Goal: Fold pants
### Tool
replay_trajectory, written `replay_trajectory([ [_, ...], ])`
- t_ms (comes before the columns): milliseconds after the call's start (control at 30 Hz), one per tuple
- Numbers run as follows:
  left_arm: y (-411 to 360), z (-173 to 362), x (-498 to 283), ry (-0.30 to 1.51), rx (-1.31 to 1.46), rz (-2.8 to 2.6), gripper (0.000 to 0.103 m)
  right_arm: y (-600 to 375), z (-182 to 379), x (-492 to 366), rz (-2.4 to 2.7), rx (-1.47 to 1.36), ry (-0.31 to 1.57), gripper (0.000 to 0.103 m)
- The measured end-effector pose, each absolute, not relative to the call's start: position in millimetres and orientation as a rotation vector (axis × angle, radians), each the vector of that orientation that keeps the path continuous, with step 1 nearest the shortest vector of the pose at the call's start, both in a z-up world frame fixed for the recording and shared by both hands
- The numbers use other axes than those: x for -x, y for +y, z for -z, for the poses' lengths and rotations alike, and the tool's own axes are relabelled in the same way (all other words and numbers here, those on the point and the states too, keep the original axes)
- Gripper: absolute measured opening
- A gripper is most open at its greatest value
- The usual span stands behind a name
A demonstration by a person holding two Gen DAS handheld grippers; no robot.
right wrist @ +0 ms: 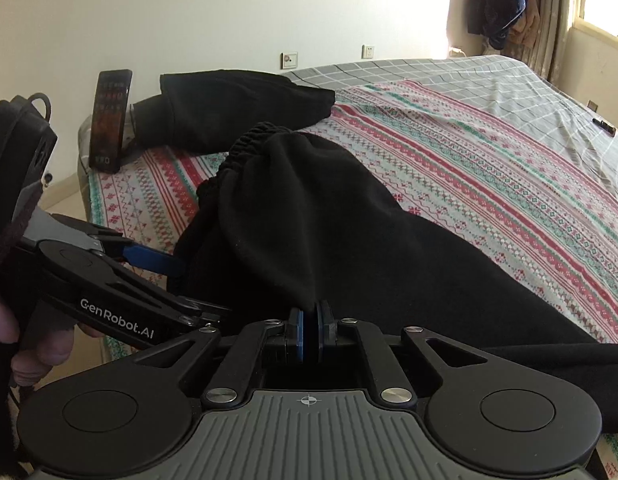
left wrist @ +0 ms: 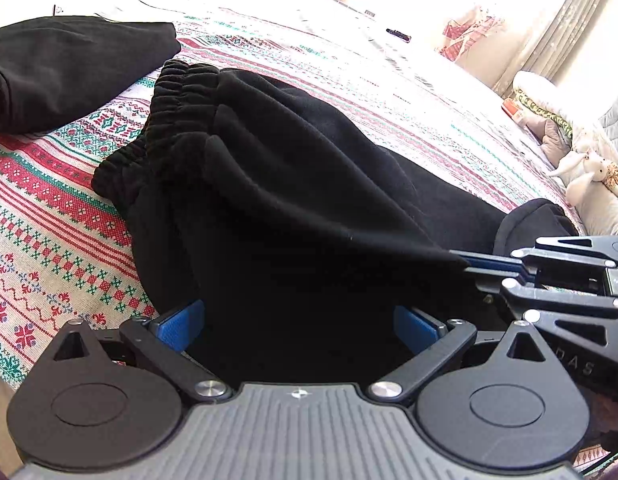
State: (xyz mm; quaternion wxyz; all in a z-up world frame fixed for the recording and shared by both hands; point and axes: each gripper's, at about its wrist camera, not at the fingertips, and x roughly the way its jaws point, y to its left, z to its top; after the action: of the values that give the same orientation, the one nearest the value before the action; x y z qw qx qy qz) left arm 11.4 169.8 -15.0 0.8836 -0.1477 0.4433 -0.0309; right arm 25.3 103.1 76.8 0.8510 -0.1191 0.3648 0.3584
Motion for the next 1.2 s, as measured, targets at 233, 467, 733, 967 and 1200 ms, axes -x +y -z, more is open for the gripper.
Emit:
replay_trajectory([
  [233,163.6,15.1,-0.2,0.915,0.259,0.101,0.103,70.4,-79.0,-4.8,-0.753,0.205,0.768,0.045],
  [467,150.6,10.6,2.0,0.907,0.28,0.19,0.096,8.8,-86.7,-17.7,-0.501,0.154,0.749,0.067],
  [733,80.1,6.1,-10.1,0.825,0.029,0.334,0.085,-57.3,-56.9,-61.1,-0.227,-0.05,0.823,0.069],
  [967,29.4,12.5,-58.2,0.781,-0.076,0.352,0.083,-88.7,-59.7,-78.8,-0.164,-0.114,0.814,0.07],
  [1200,-4.8,20.4,-110.0,0.837,0.008,0.353,0.073,-119.9,-58.4,-81.5,-0.082,-0.2,0.826,0.072],
])
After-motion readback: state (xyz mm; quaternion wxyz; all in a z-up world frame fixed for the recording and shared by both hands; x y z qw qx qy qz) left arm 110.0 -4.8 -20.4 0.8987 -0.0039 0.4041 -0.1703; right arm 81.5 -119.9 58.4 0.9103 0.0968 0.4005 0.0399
